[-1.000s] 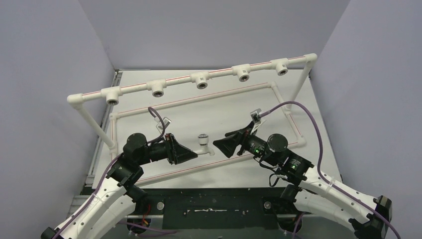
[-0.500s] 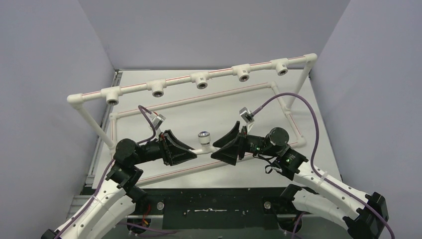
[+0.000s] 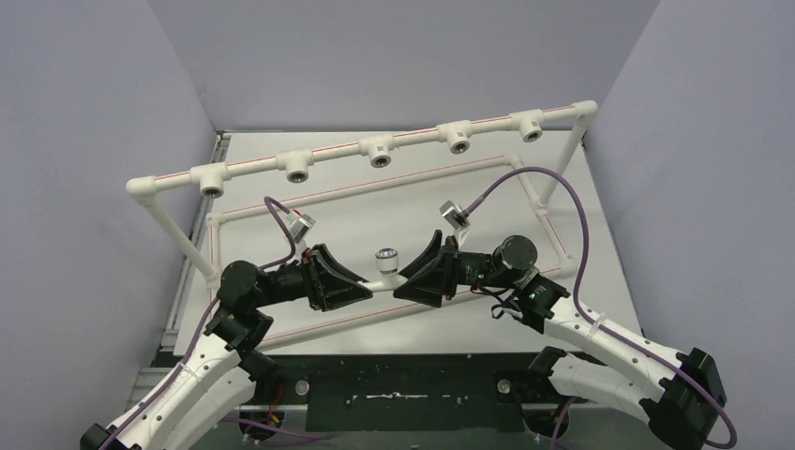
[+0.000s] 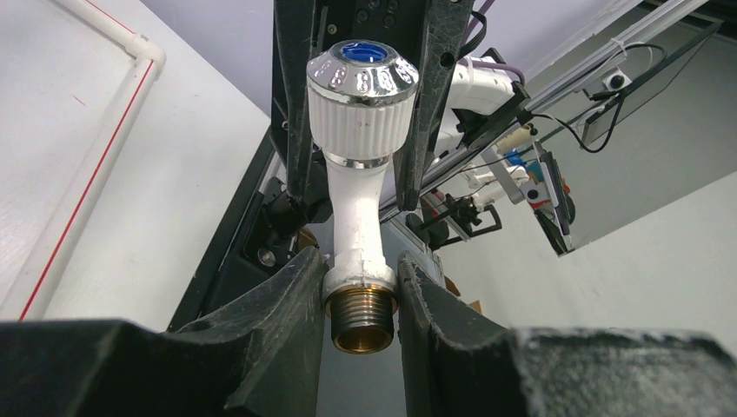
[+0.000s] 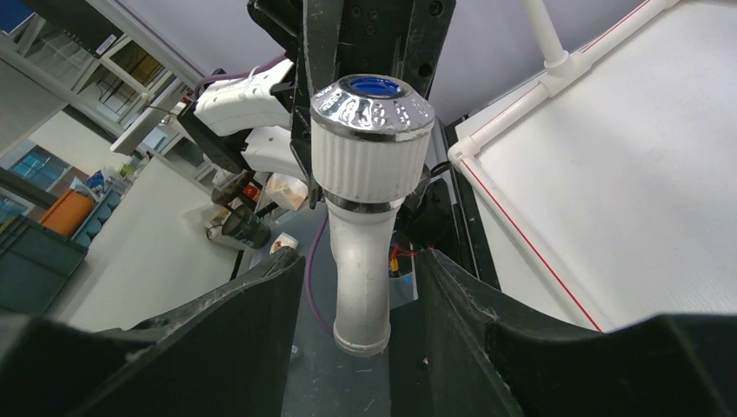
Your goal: Install the water faucets
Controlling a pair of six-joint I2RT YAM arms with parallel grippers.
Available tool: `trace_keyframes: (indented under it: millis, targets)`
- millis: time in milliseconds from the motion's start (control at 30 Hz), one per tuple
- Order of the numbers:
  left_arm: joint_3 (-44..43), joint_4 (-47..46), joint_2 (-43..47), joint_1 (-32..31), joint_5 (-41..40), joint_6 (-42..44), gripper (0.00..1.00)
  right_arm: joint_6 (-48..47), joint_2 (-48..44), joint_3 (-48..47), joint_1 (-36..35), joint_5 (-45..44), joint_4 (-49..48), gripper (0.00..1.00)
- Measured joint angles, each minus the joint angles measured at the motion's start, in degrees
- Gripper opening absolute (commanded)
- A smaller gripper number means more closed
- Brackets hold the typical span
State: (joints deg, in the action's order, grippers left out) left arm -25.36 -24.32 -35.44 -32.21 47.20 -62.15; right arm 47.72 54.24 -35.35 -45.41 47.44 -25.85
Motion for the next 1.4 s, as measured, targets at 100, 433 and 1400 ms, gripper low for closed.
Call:
trace_keyframes:
  millis: [100, 433, 1400]
  targets:
    - [0.1, -0.5, -0.3, 0.0, 0.1, -0.3, 0.00, -0.2, 0.0, 0.0, 0.0, 0.2, -0.3, 0.50]
    - [0.4, -2.1, -0.7, 0.0, 0.3, -0.7, 0.00, -0.9, 0.0, -1.0, 0.0, 0.7, -0.9, 0.41]
    - [-6.6, 14.1, -2.2, 0.0, -4.0, 7.4, 0.81, -8.0, -5.1, -2.2, 0.0, -3.2, 9.1, 0.00]
